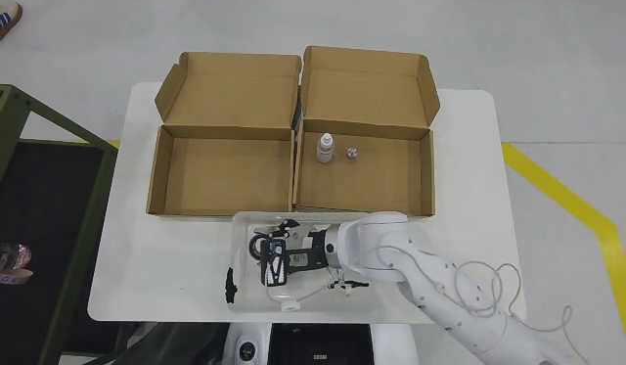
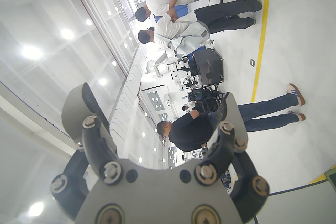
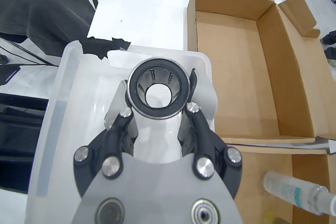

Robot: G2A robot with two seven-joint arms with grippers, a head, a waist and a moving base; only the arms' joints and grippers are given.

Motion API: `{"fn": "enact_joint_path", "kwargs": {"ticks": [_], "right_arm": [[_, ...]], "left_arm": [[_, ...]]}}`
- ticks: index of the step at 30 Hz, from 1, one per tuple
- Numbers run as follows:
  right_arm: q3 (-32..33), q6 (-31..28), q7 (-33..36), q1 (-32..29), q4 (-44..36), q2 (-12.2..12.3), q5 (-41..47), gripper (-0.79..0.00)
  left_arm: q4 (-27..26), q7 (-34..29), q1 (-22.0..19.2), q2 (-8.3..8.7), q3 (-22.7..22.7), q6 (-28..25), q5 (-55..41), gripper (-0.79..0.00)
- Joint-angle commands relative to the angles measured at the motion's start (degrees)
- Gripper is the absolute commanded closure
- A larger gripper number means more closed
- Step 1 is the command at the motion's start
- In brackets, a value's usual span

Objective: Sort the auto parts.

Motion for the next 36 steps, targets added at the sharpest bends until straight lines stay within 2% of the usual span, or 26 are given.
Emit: {"fn": "enact_joint_path", "kwargs": {"ticks": [1, 21, 36], "right_arm": [[0.6, -0.1, -0.4, -0.2, -0.8, 0.1, 0.1, 0.000], [3.7, 1.4, -3.4, 2.0, -3.2, -0.1, 2.3, 0.000], [0.1, 6.0, -5.2, 10.1, 8.1, -2.9, 3.8, 0.000]], "left_arm": [[0.0, 0.0, 0.0, 0.00, 0.0, 0.0, 0.0, -0.785], [0.0, 0.0, 0.0, 0.00, 0.0, 0.0, 0.0, -0.785], [0.0, 0.0, 0.0, 0.00, 0.0, 0.0, 0.0, -0.785]]}}
